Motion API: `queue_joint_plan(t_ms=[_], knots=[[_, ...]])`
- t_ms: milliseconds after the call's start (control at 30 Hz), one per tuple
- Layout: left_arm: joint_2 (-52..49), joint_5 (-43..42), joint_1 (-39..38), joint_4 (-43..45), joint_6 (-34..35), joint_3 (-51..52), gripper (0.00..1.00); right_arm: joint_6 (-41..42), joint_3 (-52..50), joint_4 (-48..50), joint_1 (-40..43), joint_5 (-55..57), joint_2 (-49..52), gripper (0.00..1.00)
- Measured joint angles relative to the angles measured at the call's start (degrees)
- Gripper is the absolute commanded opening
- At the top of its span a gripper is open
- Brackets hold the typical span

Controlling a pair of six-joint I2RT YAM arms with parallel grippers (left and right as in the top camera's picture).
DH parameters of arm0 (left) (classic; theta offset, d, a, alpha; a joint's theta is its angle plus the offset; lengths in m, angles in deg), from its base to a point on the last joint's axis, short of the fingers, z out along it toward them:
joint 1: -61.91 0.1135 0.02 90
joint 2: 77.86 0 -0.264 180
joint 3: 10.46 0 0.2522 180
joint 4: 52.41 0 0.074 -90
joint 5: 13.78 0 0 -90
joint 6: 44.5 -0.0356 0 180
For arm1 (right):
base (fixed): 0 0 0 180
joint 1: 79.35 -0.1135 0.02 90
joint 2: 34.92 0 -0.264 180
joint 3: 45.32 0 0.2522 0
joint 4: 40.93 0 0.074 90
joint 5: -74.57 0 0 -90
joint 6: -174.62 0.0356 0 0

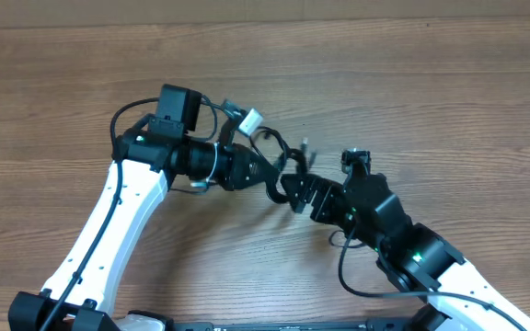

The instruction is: Untangle cables

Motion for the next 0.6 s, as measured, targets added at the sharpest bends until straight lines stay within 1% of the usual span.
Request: queue_joint_plan(t_ms=[200, 267, 367, 433, 600], knots=[[0.00, 9.86, 0.55, 0.98, 9.16, 0.00, 0.04, 0.09, 0.00, -5.31, -0.04, -0.96, -5.57, 1.00], [0.00, 11.72, 0.55, 1.01, 10.64, 0.00, 0.04, -0.07, 0.00, -6.86, -0.04, -1.18, -6.71, 1.00], [0.00, 12.92, 0.55, 0.98, 10.58, 0.00, 0.04, -0.09, 0.00, -8.26, -0.04, -1.22, -7.54, 1.00], [0.00, 11.76, 0.57, -0.15, 6.88, 0.00, 0.04, -0.07, 0.00, -8.37, -0.04, -1.25, -7.69, 1.00], [0.00, 6.10, 0.55, -5.73, -7.15, 0.00, 0.04, -0.04, 0.00, -8.48, -0.04, -1.38, -8.13, 1.00]])
